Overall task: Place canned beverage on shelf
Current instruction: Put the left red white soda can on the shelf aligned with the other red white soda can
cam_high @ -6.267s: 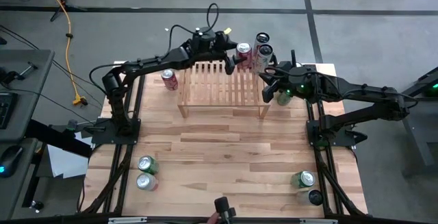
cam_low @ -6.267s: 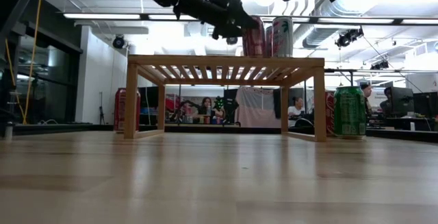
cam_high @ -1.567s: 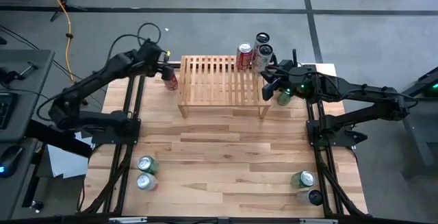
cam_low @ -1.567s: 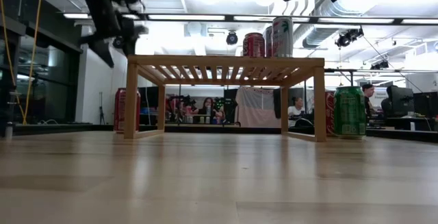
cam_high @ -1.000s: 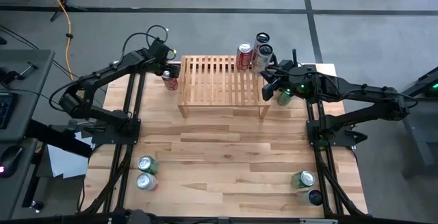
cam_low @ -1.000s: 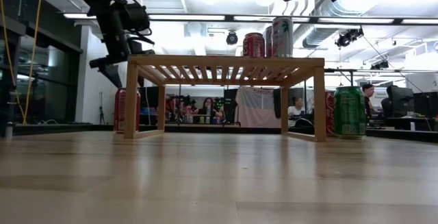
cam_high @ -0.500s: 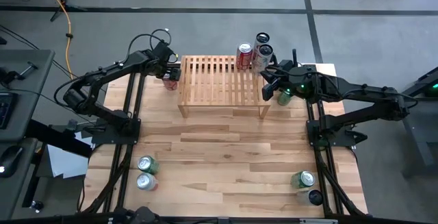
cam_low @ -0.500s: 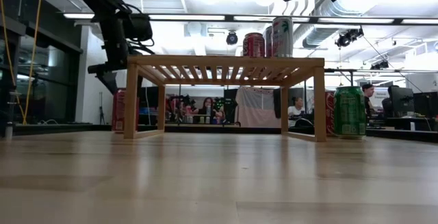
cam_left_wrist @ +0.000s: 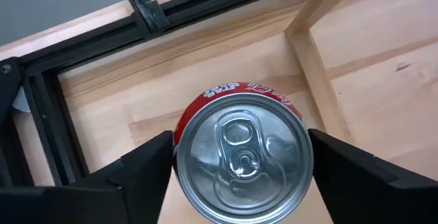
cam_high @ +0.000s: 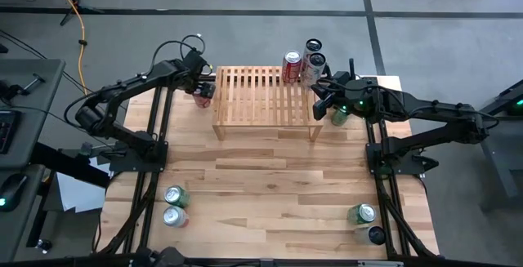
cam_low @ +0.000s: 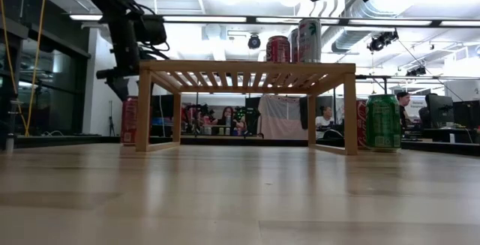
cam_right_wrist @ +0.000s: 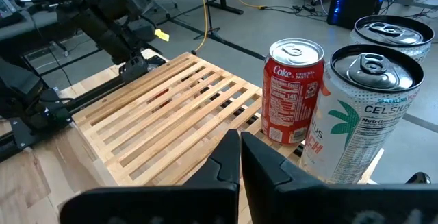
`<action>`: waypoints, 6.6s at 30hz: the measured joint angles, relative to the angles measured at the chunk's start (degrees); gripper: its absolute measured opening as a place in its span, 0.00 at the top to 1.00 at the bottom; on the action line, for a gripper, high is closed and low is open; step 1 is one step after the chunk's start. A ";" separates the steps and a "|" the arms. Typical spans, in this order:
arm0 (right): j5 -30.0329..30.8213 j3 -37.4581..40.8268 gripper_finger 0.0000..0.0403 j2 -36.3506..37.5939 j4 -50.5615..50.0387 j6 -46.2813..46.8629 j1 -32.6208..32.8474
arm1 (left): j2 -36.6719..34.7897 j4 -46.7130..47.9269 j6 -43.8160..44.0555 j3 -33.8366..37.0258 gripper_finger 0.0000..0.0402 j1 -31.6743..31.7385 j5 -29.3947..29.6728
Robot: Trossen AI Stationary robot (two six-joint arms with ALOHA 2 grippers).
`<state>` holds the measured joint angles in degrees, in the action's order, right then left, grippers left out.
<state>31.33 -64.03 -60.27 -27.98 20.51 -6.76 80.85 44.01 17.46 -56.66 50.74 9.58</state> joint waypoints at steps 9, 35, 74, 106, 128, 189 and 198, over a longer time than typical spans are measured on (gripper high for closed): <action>0.00 0.00 1.00 0.00 0.01 0.01 0.01 | -6.25 5.76 -1.25 -2.12 0.32 0.02 1.76; 0.00 0.00 1.00 0.00 2.99 0.02 0.02 | 1.22 9.46 -10.00 -48.07 0.32 -27.63 -1.75; -2.84 0.00 1.00 0.02 6.20 0.02 0.07 | 23.47 11.87 -21.62 -56.99 0.17 -32.37 -6.32; -2.82 0.00 1.00 0.02 6.20 0.02 0.05 | 20.40 11.41 -19.51 -56.92 0.17 -30.36 -2.40; -2.82 0.00 1.00 0.02 6.05 0.44 0.06 | 0.45 6.56 14.26 -31.54 0.17 -31.48 11.53; -12.28 0.00 1.00 0.02 10.50 -2.85 0.00 | 13.71 14.82 -8.63 -42.01 0.29 -40.28 11.70; -27.49 -0.02 0.87 -1.45 21.25 -4.01 -0.04 | 7.33 13.90 -31.49 -46.05 0.29 -44.15 8.45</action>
<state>3.84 -64.05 -61.72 -6.73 16.50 -6.81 88.18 57.91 -14.03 -102.72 6.59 18.02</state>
